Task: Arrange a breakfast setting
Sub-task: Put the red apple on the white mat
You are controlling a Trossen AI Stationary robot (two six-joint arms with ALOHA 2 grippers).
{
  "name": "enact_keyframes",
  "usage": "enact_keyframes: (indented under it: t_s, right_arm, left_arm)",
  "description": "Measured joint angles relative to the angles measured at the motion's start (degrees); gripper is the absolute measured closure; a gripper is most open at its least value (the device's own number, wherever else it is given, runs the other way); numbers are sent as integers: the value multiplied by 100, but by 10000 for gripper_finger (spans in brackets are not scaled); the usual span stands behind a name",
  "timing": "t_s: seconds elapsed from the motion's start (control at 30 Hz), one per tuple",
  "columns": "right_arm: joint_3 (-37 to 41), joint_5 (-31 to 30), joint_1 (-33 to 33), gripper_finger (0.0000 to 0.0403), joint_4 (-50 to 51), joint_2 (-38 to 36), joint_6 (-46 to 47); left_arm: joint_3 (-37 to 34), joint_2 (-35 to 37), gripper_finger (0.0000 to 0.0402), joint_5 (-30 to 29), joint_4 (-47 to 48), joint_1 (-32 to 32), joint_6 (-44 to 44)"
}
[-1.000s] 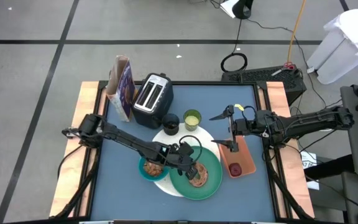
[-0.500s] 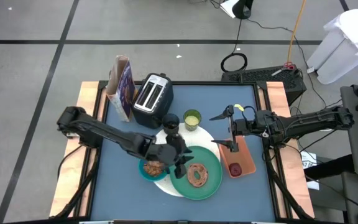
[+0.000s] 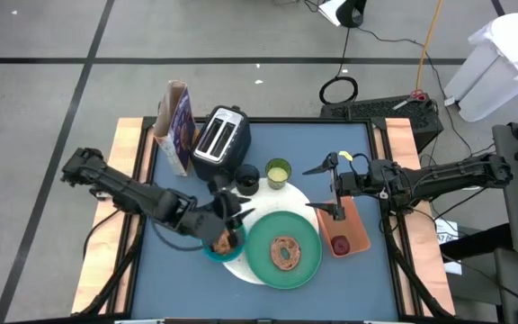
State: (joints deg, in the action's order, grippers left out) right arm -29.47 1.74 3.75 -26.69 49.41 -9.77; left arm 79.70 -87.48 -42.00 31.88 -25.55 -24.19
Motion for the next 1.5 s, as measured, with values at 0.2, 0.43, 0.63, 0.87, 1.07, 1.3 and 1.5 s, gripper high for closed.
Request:
enact_keyframes:
  t_s: [0.2,0.43,0.63,0.87,1.07,1.3,1.5]
  right_arm:
    - [1,1,89,7,7,-175,365]
    - [2,4,263,7,43,-667,1539]
    - [2,895,413,7,432,-1132,1406]
    - [0,1182,622,7,710,-1496,1345]
    - [-598,1132,777,7,2237,-1455,1295]
    - [-1963,160,1201,7,5082,-910,1459]
    - [-2233,134,1588,7,6230,-369,2356]
  left_arm:
    - [-458,-5,272,-454,-51,-517,-532]
    - [-1840,-12,272,-310,-2033,-592,-608]
    - [-2460,-12,272,85,-3255,-437,-303]
    - [-2503,-12,272,390,-3320,-243,-309]
    - [-2503,-12,272,583,-3315,-169,-304]
    - [-2503,-12,272,628,-3313,-139,-200]
    - [-2503,-12,272,625,-3313,-141,-200]
